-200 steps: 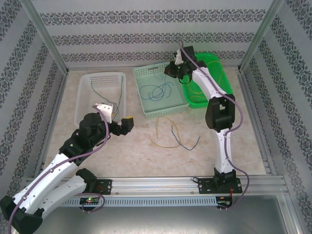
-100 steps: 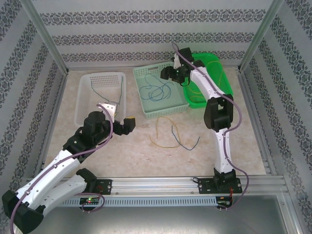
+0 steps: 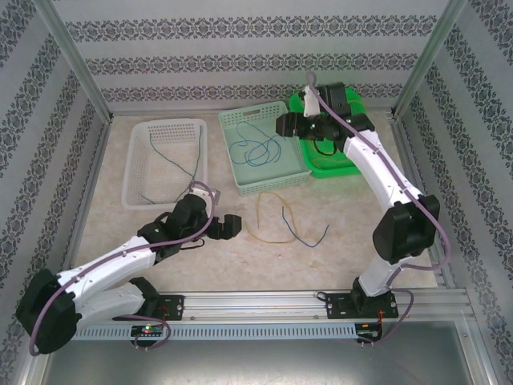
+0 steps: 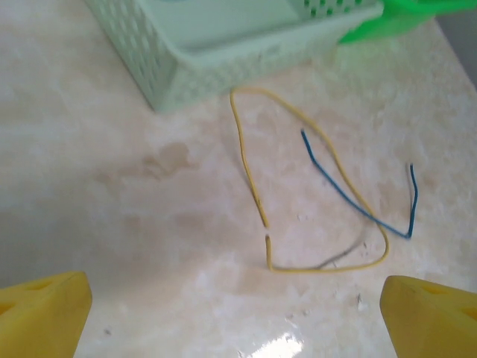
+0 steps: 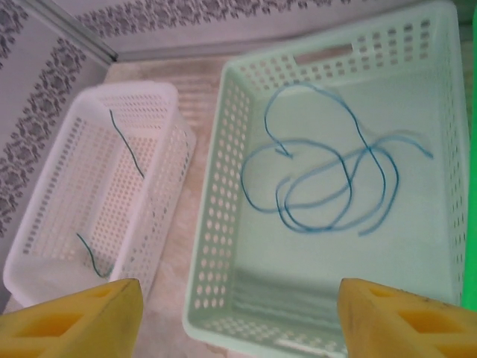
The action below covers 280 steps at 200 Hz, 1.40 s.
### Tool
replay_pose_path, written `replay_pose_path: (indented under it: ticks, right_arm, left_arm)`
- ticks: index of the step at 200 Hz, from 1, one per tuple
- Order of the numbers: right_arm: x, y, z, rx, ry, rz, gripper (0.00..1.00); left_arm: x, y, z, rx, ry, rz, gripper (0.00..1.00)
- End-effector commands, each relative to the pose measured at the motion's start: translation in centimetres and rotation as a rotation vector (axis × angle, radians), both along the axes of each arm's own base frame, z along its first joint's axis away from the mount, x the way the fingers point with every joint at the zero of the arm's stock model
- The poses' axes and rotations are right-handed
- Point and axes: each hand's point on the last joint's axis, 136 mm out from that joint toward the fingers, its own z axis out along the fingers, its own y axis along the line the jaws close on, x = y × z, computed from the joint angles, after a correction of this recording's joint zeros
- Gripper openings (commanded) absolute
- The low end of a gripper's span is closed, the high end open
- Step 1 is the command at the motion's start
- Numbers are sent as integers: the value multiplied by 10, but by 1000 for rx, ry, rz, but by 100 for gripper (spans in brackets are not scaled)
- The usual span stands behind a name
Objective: Untangle the cables
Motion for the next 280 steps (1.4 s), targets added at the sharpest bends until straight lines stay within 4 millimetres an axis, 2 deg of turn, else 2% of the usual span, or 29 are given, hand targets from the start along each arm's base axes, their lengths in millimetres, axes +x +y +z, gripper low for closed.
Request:
replay_pose_path:
  ticks: [1, 33, 49, 83, 119, 141, 176, 196, 214, 238, 261, 280]
  right_arm:
    - [-12, -9, -11, -16, -27, -17, 70]
    - [-32, -19, -17, -3, -34, -43, 70]
    - [-39, -24, -18, -9, -41, -59, 70]
    - [-52, -30, -12, -2, -72, -74, 71]
    - [-59, -38, -9, -7, -91, -92, 72]
    - [-63, -40, -10, -10, -92, -95, 72]
    - [-67, -46, -4, -12, -107, -102, 73]
    - [-69, -49, 1, -16, -125, -105, 73]
    - [-71, -51, 3, -27, -141, -103, 73]
    - [-74, -48, -2, -23, -139, -84, 73]
    - [-85, -34, -18, 7, -92, -12, 72]
    - [-101, -19, -37, 12, -44, 74, 70]
  left_arm:
    - [5, -21, 8, -125, 9, 35, 100]
    - [9, -41, 3, -139, 19, 3, 100]
    - [12, -48, -10, -127, 52, 3, 100]
    - [18, -66, -34, -159, 120, -8, 91]
    - [30, -83, -42, -178, 117, -31, 80]
    - [34, -90, -49, -168, 122, -47, 66]
    - [34, -95, -57, -167, 130, -74, 21]
    - [33, -89, -48, -134, 101, -75, 0]
    - [34, -77, -30, -84, 39, -69, 0]
    - [33, -61, 8, 4, -78, -101, 0]
    - [23, -51, 46, 78, -177, -191, 0]
    - [14, -43, 66, 121, -220, -242, 0]
